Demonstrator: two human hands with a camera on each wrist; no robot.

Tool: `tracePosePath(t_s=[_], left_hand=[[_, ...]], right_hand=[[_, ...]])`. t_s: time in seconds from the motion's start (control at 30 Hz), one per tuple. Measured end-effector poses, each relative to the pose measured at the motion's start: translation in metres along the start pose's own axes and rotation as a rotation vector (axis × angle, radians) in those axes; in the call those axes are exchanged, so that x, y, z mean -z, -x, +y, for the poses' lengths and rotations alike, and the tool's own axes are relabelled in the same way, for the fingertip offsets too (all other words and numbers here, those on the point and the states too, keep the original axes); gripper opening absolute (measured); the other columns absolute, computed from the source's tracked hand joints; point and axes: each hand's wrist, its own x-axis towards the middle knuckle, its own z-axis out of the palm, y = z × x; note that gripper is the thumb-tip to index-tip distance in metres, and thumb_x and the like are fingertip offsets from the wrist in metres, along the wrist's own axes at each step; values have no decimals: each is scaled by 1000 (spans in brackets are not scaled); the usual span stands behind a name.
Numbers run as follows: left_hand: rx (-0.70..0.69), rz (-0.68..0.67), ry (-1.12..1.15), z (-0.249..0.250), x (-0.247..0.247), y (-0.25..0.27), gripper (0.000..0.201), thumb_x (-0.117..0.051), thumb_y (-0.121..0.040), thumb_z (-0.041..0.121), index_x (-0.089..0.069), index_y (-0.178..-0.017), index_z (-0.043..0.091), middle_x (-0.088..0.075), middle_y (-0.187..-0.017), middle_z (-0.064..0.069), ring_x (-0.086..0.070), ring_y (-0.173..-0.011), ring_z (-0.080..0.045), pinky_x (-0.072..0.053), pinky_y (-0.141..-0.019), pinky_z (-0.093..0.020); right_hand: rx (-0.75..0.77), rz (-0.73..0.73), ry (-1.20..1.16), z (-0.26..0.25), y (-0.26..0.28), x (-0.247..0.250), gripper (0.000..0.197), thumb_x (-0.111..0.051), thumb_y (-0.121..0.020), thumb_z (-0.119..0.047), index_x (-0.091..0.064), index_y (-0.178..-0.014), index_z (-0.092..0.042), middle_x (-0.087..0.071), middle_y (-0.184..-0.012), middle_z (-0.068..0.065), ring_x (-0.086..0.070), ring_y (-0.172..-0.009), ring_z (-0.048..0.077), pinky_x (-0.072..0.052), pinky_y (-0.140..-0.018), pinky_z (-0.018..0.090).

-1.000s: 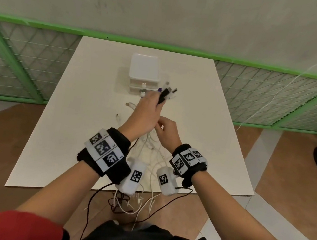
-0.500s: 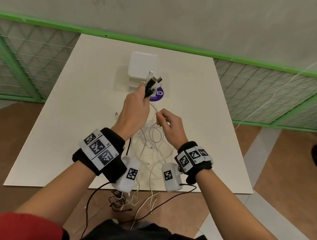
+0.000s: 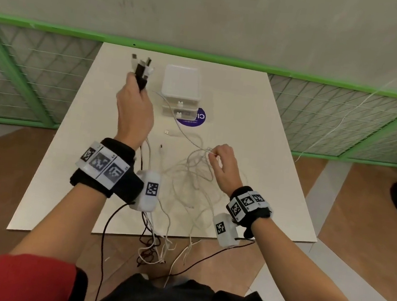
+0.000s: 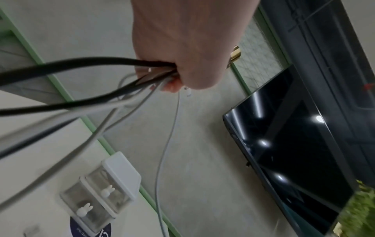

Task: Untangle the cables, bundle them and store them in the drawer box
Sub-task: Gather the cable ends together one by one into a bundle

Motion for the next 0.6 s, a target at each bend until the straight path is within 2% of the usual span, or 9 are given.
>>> tracePosePath(t_s=[0.07,0.1,0.13,0.2,0.27,0.37,0.43,0.5,0.6], left_hand=[[-134,-26,-142,7,-7,12,18,-39,-96,3,-49,-110,-3,-43,-129,-21,-42,-117,-30,-37,-100,-33],[-222,-62,-166,13,-12,21,17,-41,-95,1,-50,-108,-2,-38,-135,-20,-38,-123,-29,-32,-106,-32],[-290,-130,-151,18,-18,31,18,-41,-94,0,-51,-109,-2,-38,-136,-18,-38,-124,-27,-30,-107,-31],[-300,-344,-89,23,-29,52,22,-39,-95,2,-49,-115,-1,-51,-121,-16,-51,-110,-26,-42,-96,-35],[-231,-501,-83,22,-37,64,24,-38,-95,4,-46,-117,1,-60,-103,-19,-58,-92,-34,-48,-78,-45],[-199,-551,-153,13,-43,62,33,-39,-94,4,-42,-126,2,-62,-98,-24,-59,-88,-41,-48,-75,-48],[-208,-547,-162,11,-42,56,35,-37,-93,2,-41,-127,0,-62,-96,-26,-58,-86,-42,-46,-71,-45],[-213,-537,-162,12,-41,52,33,-36,-93,1,-43,-125,1,-61,-96,-25,-58,-87,-41,-43,-69,-42],[-214,-509,-168,12,-40,50,30,-36,-94,2,-44,-122,2,-62,-96,-22,-58,-87,-36,-37,-65,-35]], right_hand=[[0,-18,0,-7,-6,-2,30,-40,-92,-34,-52,-80,-9,-43,-77,1,-40,-74,12,-30,-69,18],[16,-41,15,-12,-9,-5,31,-42,-93,-30,-55,-81,-5,-44,-76,3,-42,-73,15,-32,-69,23],[39,-56,22,-17,-14,-7,30,-43,-93,-27,-57,-83,-1,-45,-77,4,-45,-72,18,-35,-69,26],[91,-52,6,-29,-21,-12,33,-42,-93,-25,-60,-89,2,-48,-79,8,-48,-72,19,-42,-70,29],[95,-3,-50,-37,-28,-11,31,-42,-91,-20,-62,-92,3,-52,-84,13,-50,-74,15,-43,-68,21],[71,51,-94,-42,-31,-5,14,-55,-87,-3,-67,-92,5,-53,-86,8,-51,-73,-2,-39,-70,3],[61,48,-115,-43,-30,-5,13,-61,-86,-3,-69,-95,3,-58,-87,11,-55,-75,-2,-45,-77,8],[48,26,-152,-45,-27,-8,15,-60,-87,-5,-68,-99,1,-61,-90,8,-59,-82,9,-51,-83,22],[57,-6,-190,-47,-26,-11,14,-57,-90,-5,-63,-101,1,-63,-93,7,-59,-87,13,-51,-85,23]])
